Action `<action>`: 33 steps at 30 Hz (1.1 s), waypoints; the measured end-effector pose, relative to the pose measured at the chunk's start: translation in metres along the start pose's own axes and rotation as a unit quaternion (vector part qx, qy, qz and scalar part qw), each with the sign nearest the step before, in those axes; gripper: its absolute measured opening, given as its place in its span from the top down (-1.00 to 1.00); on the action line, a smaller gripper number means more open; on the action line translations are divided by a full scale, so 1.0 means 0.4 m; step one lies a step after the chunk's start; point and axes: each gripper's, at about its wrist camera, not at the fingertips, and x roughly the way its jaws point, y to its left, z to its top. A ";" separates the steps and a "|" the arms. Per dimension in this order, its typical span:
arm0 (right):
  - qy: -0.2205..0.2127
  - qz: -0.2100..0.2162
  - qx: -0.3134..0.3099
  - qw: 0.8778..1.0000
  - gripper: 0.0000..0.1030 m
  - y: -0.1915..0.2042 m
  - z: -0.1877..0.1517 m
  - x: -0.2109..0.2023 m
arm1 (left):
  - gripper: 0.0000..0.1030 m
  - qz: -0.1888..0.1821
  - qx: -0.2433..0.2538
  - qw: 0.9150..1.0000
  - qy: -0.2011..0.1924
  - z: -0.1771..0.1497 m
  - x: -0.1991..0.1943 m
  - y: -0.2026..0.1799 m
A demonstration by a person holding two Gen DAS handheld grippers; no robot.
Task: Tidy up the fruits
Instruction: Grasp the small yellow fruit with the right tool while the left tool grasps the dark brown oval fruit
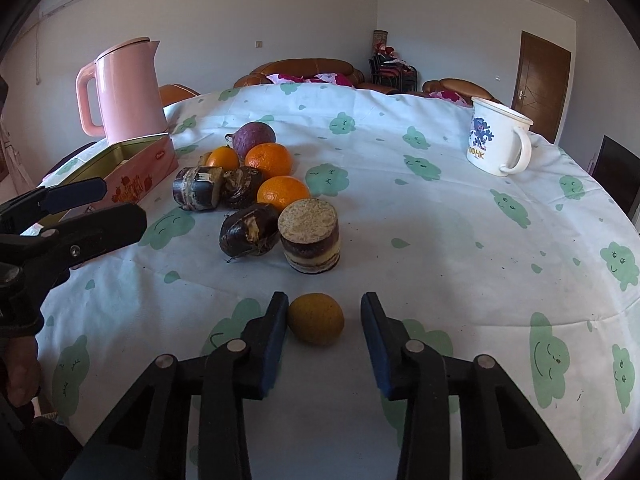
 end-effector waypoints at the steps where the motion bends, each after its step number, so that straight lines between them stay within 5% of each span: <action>1: -0.001 0.003 0.001 1.000 0.43 -0.001 -0.002 -0.004 | -0.69 -0.009 0.000 1.000 0.007 0.004 0.010 -0.005; 16: -0.028 -0.003 0.028 0.999 0.43 -0.055 -0.005 -0.024 | -0.30 -0.041 0.047 0.993 0.099 0.032 0.156 -0.105; 21: -0.032 0.002 0.025 0.999 0.43 -0.053 -0.007 -0.026 | 0.09 -0.048 0.042 0.991 0.120 0.041 0.190 -0.101; 33: -0.057 0.002 0.024 0.998 0.43 -0.053 -0.010 -0.041 | 0.25 -0.053 0.033 0.995 0.084 0.030 0.147 -0.081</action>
